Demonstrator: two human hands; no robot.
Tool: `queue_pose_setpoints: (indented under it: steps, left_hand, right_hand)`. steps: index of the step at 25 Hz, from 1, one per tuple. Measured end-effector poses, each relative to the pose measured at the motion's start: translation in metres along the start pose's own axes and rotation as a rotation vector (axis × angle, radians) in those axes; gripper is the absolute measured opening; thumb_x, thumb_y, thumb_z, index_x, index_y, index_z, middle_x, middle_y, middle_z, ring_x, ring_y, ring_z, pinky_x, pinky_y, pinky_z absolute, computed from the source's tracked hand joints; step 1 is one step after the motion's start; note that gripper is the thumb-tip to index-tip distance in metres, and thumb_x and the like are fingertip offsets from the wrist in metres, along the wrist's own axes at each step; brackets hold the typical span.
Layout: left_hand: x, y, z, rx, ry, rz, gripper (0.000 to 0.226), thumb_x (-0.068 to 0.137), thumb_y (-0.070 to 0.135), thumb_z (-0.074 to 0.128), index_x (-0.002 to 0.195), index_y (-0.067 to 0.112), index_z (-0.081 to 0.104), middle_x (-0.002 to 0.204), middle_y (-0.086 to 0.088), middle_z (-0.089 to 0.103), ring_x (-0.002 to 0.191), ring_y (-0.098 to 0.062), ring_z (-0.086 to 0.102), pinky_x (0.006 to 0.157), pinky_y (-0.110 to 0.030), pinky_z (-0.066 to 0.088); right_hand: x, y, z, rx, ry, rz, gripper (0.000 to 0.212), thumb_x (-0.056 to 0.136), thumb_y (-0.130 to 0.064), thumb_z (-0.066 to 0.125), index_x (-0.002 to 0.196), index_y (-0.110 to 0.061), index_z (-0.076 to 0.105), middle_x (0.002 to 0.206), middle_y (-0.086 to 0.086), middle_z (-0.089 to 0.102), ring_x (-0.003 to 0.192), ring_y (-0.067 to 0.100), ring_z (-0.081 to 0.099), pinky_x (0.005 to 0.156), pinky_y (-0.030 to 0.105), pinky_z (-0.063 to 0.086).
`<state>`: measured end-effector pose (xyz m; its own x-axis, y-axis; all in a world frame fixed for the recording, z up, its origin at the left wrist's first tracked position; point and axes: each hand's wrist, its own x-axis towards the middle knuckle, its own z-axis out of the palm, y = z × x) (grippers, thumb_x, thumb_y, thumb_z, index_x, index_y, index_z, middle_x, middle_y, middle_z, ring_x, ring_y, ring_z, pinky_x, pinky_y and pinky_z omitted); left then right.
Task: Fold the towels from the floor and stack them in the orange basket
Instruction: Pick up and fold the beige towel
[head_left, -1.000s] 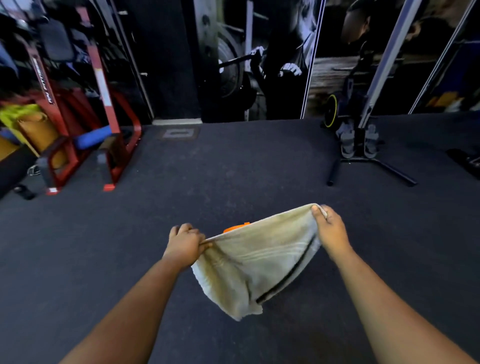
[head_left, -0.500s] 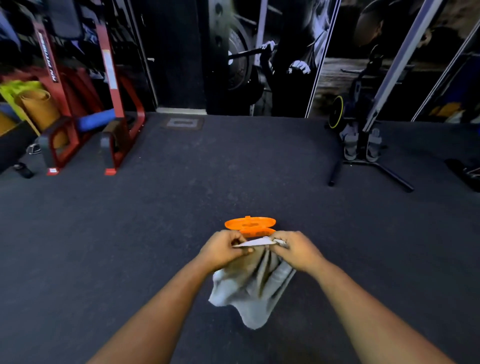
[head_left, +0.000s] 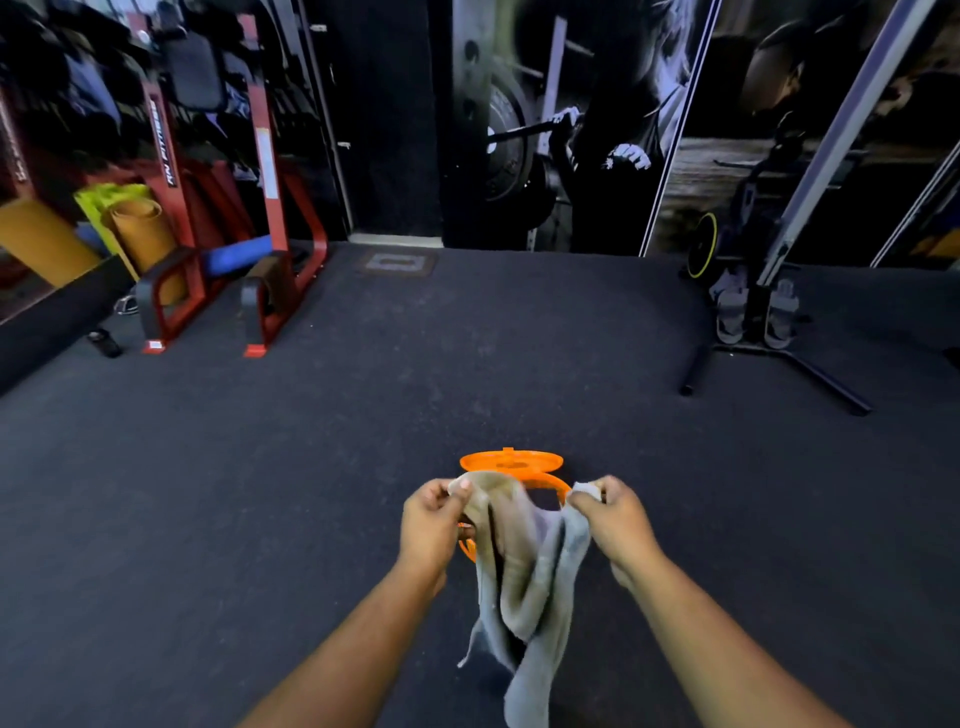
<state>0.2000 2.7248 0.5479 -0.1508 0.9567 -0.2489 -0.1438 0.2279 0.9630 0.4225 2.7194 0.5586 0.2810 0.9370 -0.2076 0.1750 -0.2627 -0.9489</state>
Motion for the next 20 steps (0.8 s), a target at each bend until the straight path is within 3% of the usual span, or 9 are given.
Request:
queue_pose_setpoints:
  steps: [3,5,8,10,14,16,18,20]
  left_hand:
    - [-0.011,0.001,0.017,0.144,-0.137,0.113,0.018,0.102,0.021,0.063,0.095,0.011,0.075,0.091,-0.015,0.078,0.079,-0.023,0.068,0.071,-0.040,0.055]
    - [-0.019,0.001,0.028,0.208,-0.187,0.186,0.015,0.101,0.019,0.063,0.098,0.017,0.077,0.098,-0.004,0.079,0.088,-0.015,0.072,0.078,-0.036,0.056]
    - [-0.029,-0.001,0.042,0.305,-0.188,0.282,0.022,0.101,0.014,0.063,0.101,0.031,0.077,0.101,0.016,0.078,0.098,-0.003,0.072,0.084,-0.026,0.057]
    - [-0.032,-0.005,0.045,0.370,-0.150,0.316,0.021,0.100,0.015,0.064,0.101,0.031,0.078,0.097,0.019,0.078,0.093,-0.002,0.072,0.080,-0.029,0.058]
    - [-0.031,-0.007,0.045,0.472,-0.154,0.346,0.015,0.088,0.033,0.070,0.091,0.019,0.076,0.080,0.003,0.074,0.076,-0.009,0.068,0.073,-0.046,0.057]
    - [-0.029,0.001,0.045,0.502,-0.163,0.383,0.009,0.084,0.023,0.077,0.092,0.026,0.077,0.084,0.008,0.076,0.081,-0.005,0.071,0.077,-0.041,0.058]
    - [-0.026,0.014,0.044,0.531,-0.140,0.450,0.027,0.086,0.011,0.077,0.093,0.038,0.077,0.088,0.022,0.076,0.087,-0.001,0.073,0.082,-0.033,0.059]
    - [-0.019,0.027,0.044,0.551,-0.127,0.514,0.028,0.090,0.012,0.074,0.094,0.039,0.077,0.090,0.028,0.075,0.088,0.003,0.072,0.081,-0.030,0.059]
  right_hand:
    - [-0.014,-0.013,0.009,0.215,-0.080,0.024,0.017,0.089,-0.003,0.073,0.075,-0.007,0.065,0.066,0.000,0.068,0.058,0.009,0.058,0.051,0.022,0.046]
    - [-0.019,-0.017,0.016,0.238,-0.175,0.016,0.011,0.091,-0.005,0.072,0.080,-0.007,0.072,0.069,-0.001,0.072,0.060,0.007,0.062,0.054,0.020,0.050]
    - [-0.022,-0.017,0.023,0.239,-0.221,0.001,0.012,0.093,-0.014,0.072,0.090,-0.006,0.079,0.076,0.003,0.072,0.069,0.009,0.065,0.063,0.026,0.056]
    - [-0.023,-0.018,0.025,0.256,-0.227,0.021,0.017,0.096,-0.016,0.068,0.091,-0.004,0.079,0.076,0.008,0.072,0.071,0.013,0.067,0.063,0.029,0.057]
    - [-0.022,-0.025,0.023,0.247,-0.324,0.064,0.024,0.101,-0.017,0.057,0.090,-0.008,0.077,0.081,0.003,0.076,0.074,0.014,0.069,0.060,0.022,0.051]
    - [-0.018,-0.029,0.019,0.201,-0.370,0.080,0.028,0.100,-0.021,0.053,0.091,-0.007,0.076,0.082,0.006,0.073,0.071,0.014,0.063,0.058,0.021,0.046]
    - [-0.011,-0.033,0.015,0.177,-0.380,0.084,0.028,0.097,-0.023,0.052,0.088,-0.009,0.074,0.071,0.001,0.064,0.062,0.010,0.054,0.053,0.019,0.040]
    - [-0.003,-0.040,0.011,0.156,-0.344,0.031,0.031,0.087,-0.034,0.057,0.082,-0.009,0.074,0.064,-0.006,0.058,0.061,0.007,0.047,0.056,0.020,0.038]
